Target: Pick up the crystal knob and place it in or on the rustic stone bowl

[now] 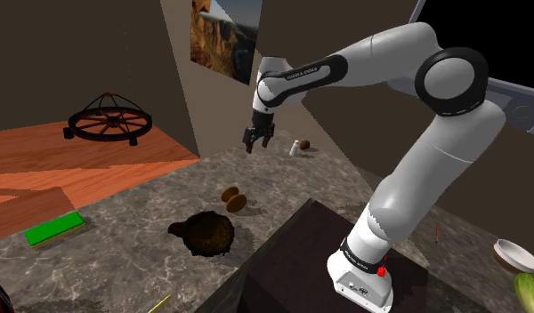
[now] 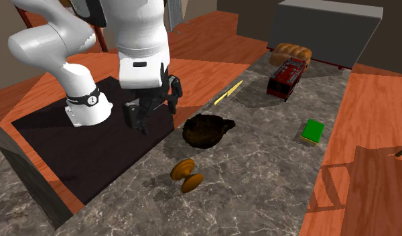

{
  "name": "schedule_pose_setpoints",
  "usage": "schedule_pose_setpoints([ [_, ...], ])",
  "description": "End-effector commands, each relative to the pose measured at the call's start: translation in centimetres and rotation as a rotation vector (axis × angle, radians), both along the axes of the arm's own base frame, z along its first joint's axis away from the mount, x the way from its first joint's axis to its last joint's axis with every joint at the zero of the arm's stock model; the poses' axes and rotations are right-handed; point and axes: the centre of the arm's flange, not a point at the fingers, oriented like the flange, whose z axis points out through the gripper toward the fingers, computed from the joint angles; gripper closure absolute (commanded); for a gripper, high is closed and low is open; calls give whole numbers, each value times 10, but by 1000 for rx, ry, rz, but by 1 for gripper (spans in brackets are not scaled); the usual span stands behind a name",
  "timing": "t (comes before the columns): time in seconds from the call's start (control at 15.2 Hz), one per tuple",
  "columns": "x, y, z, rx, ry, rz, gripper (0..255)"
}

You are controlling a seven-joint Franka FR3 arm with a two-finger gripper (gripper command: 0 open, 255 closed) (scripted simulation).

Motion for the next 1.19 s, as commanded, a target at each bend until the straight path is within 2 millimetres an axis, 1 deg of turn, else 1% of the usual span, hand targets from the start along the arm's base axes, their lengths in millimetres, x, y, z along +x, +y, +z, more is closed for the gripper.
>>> schedule_pose_setpoints([
  [0.0, 13, -4, -26, 16, 25, -5, 0],
  [0.33, 42, -6, -90, 56, 87, -16, 0],
  [0.66, 67, -5, -156, 95, 150, -26, 0],
  [0.99, 87, -2, -223, 134, 212, -37, 0],
  [1.06, 90, -2, -235, 141, 222, -39, 0],
  [1.12, 89, -1, -240, 141, 222, -39, 0],
])
